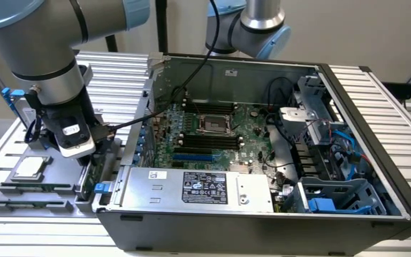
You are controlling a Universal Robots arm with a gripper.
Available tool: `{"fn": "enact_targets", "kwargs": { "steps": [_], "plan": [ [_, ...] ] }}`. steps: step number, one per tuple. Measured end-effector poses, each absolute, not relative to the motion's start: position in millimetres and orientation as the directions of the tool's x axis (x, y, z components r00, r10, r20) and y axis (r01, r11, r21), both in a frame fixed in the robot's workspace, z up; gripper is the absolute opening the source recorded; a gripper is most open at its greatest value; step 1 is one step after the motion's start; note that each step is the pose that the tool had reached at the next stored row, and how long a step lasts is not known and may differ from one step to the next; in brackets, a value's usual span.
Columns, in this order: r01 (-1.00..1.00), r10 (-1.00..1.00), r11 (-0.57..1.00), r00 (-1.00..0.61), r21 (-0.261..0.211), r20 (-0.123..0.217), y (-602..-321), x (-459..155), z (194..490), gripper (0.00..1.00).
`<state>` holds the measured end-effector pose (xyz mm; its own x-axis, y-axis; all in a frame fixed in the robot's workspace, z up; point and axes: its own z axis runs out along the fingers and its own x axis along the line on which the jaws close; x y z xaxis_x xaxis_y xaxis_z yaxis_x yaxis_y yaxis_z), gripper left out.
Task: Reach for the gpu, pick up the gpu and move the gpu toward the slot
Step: 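Pick up the gpu and move the gpu toward the slot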
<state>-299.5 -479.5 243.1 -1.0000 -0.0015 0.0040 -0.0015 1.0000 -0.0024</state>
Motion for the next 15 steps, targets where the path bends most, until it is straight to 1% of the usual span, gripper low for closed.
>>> {"fn": "enact_targets", "kwargs": {
  "steps": [15],
  "plan": [
    [-0.002, -0.002, 1.000, -1.000, 0.013, 0.010, -479.6, -299.5, 255.9, 0.26]
  ]
}}
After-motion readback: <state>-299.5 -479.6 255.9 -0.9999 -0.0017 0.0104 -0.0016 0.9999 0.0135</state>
